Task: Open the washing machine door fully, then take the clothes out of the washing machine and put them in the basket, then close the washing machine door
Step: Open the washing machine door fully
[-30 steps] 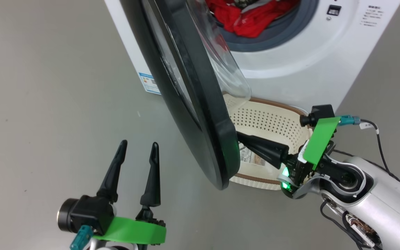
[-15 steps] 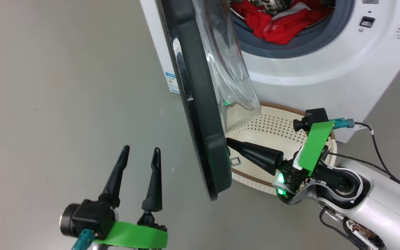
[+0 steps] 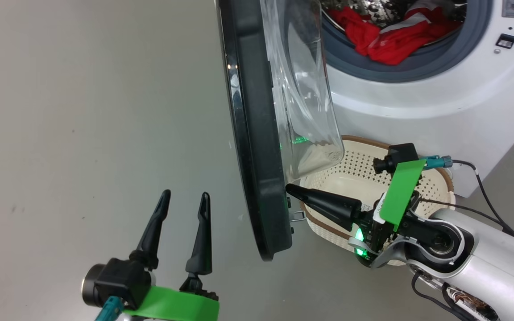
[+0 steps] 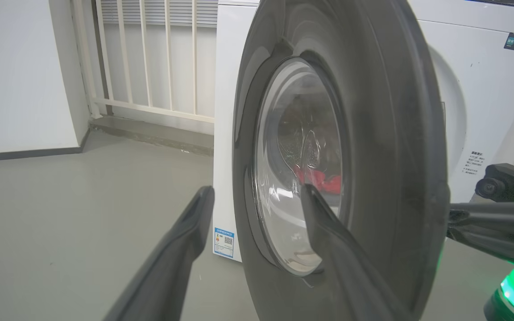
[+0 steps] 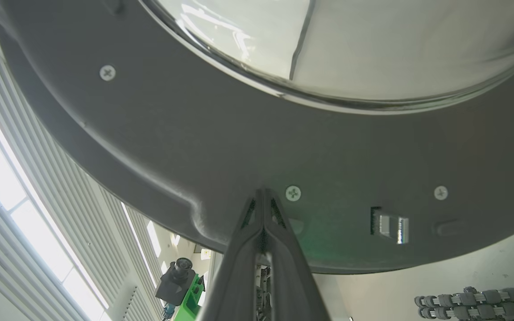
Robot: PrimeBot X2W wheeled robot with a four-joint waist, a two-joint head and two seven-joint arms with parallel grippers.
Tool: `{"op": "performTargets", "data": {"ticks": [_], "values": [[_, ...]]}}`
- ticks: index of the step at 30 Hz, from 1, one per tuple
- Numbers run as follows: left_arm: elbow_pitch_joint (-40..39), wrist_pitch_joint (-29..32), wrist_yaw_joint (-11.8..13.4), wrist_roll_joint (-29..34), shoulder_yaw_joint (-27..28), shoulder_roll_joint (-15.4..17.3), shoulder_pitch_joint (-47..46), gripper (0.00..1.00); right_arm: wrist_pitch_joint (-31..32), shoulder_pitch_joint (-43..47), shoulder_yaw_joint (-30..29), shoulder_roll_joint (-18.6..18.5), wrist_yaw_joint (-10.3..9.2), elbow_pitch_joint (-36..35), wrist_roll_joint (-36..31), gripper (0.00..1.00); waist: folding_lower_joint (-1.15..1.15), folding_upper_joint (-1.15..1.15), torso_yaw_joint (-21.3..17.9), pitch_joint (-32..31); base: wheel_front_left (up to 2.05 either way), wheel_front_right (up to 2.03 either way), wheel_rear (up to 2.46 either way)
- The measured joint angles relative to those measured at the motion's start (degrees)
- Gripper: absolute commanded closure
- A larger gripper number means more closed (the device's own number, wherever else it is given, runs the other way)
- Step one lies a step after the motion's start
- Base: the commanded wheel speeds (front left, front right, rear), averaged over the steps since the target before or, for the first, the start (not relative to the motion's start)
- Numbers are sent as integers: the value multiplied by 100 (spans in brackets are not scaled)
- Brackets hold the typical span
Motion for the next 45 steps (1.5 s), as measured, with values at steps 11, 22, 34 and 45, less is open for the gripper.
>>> {"op": "performTargets", "data": {"ticks": [11,22,34,45], "values": [[-23,0,52,-46,-36,0,24,0,-115,-232,305,-59,1,-55,145,100,0,0,197,57,0,0,0],[-58,0,101,-46,-35,0,101,0,-116,-325,449,-54,1,-26,278,100,0,0,200,51,0,0,0],[5,0,93,-37,-34,1,116,0,-673,-291,449,-64,0,46,197,0,0,0,167,-103,0,0,0],[93,0,85,24,-16,4,138,0,-2290,-75,490,-386,1,246,-1905,0,0,0,45,-247,0,0,0]]}}
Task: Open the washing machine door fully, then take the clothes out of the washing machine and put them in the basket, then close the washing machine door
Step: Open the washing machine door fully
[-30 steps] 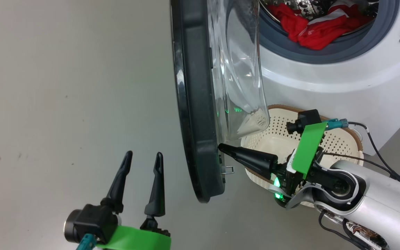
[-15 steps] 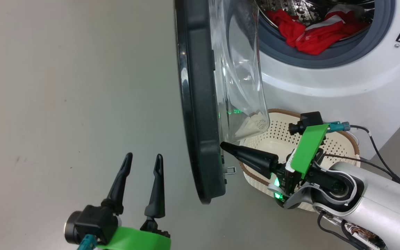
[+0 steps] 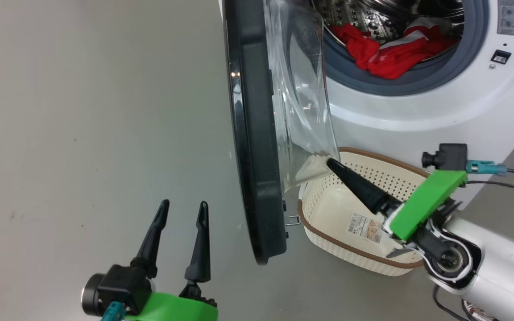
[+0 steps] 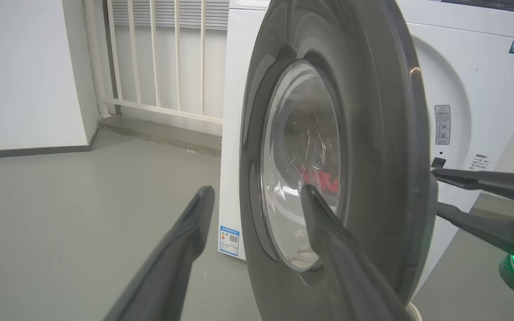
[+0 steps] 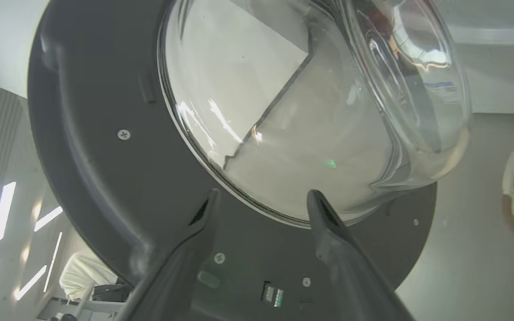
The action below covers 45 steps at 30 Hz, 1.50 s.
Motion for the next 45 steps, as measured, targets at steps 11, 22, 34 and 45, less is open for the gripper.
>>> {"op": "performTargets", "data": {"ticks": [11,22,34,45], "values": [[-81,0,9,185,192,10,86,0,-409,176,-772,416,8,1314,-2748,0,0,0,-288,-64,0,0,0],[-234,0,97,250,372,11,101,0,-434,1216,-2783,1369,25,1672,-6036,0,0,0,-479,-143,0,0,0],[-376,0,269,238,411,11,194,0,-449,2497,-5146,2609,32,886,-9629,0,0,0,-586,-166,0,0,0],[-230,0,268,404,388,13,202,0,-449,3307,-5773,2820,33,9,-10698,0,0,0,-612,-223,0,0,0]]}}
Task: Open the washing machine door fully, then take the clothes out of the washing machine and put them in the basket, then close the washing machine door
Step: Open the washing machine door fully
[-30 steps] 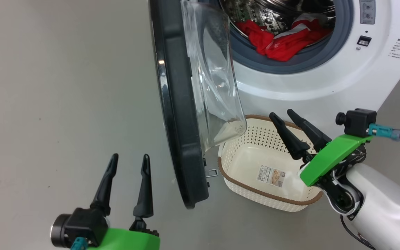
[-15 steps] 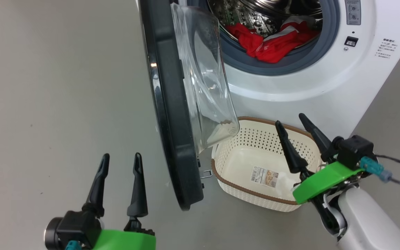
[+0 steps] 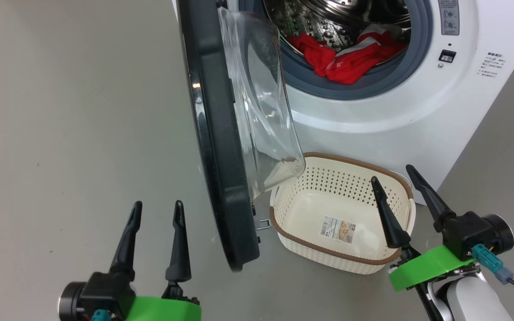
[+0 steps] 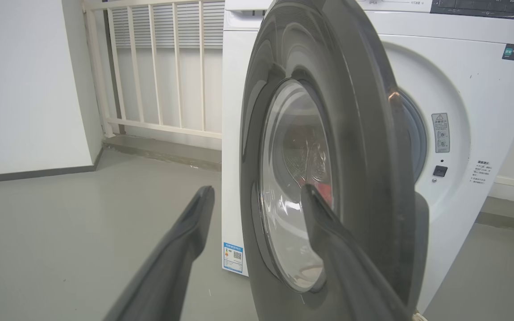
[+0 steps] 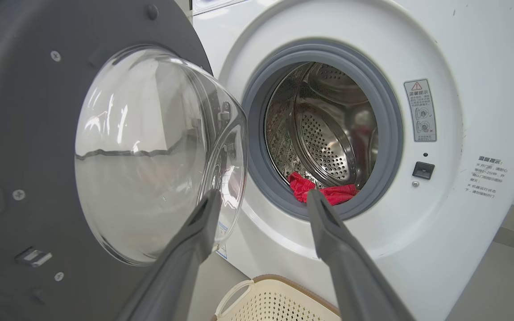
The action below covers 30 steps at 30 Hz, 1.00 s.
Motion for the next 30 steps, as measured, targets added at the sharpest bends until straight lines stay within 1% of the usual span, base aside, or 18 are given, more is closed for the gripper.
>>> {"op": "performTargets", "data": {"ticks": [5,21,22,23,24,25,30], "values": [[18,0,1,1,2,0,1,0,0,133,-49,5,0,-94,187,0,0,0,-10,-4,0,0,0],[80,0,67,-13,-2,0,2,0,0,144,-175,10,0,-136,189,0,0,0,19,-35,0,0,0],[87,0,67,-15,-8,0,2,24,0,144,-175,11,0,-136,189,0,0,0,18,-42,0,0,0],[90,0,66,-26,-13,0,2,58,0,144,-174,11,0,-135,189,0,0,0,18,-49,0,0,0],[92,0,66,-44,-16,0,2,89,0,144,-172,11,0,-136,189,0,0,0,16,-53,0,0,0],[94,0,66,-70,-20,1,2,100,0,145,-168,11,0,-136,190,0,0,0,15,-58,0,0,0],[69,0,66,-82,-67,1,-2,100,0,185,-175,13,0,-124,192,0,0,0,19,-92,0,0,0]]}}
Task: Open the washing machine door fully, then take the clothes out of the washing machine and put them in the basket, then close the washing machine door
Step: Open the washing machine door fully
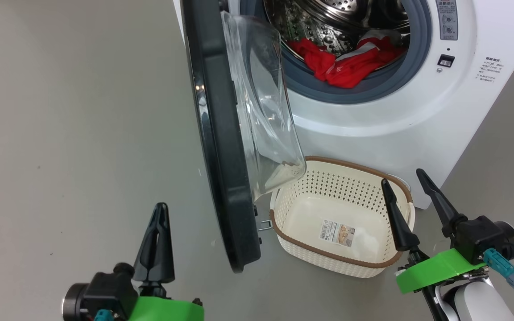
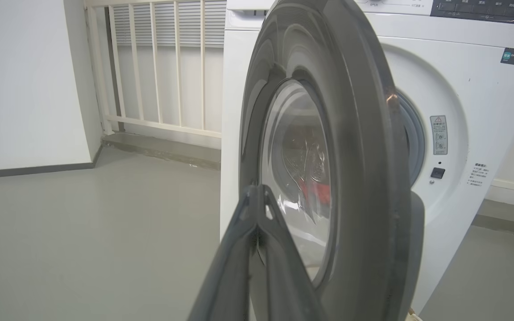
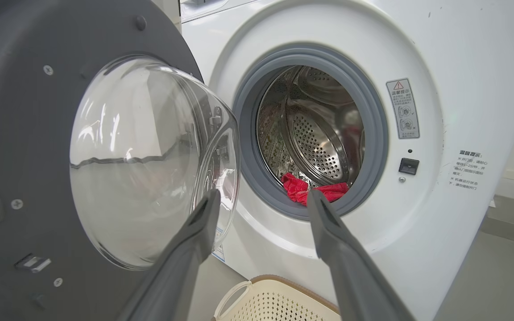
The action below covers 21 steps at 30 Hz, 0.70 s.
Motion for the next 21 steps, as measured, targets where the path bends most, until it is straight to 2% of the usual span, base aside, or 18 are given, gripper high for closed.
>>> {"op": "performTargets", "data": {"ticks": [21], "values": [[-1230,-12,35,-65,-191,0,-770,100,0,153,-26,7,0,58,36,0,0,0,-53,-91,0,0,0]]}}
